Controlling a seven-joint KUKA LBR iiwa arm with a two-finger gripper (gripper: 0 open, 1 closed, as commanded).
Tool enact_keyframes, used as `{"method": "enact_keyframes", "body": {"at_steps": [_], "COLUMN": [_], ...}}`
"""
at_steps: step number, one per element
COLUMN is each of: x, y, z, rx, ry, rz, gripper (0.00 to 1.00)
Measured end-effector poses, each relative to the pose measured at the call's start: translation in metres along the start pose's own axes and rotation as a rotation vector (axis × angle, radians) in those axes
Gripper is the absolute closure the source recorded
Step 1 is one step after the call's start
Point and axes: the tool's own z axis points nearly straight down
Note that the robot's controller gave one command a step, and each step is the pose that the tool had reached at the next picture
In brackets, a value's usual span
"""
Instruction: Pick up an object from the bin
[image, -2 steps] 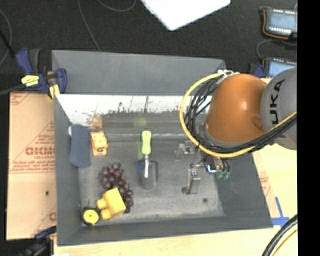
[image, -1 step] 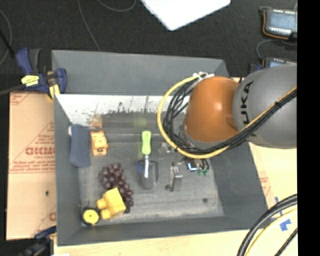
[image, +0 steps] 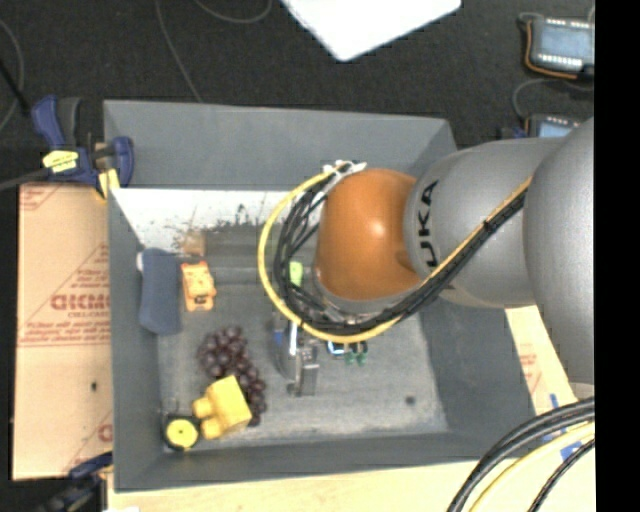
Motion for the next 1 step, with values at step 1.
{"method": "enact_keyframes", "body": {"at_steps": [1], "x": [-0.0033], "y": [0.0126], "z": [0.0032], "rx": [-0.001], "ry": [-0.004], "rz": [-0.013], "gripper": [0.00]}}
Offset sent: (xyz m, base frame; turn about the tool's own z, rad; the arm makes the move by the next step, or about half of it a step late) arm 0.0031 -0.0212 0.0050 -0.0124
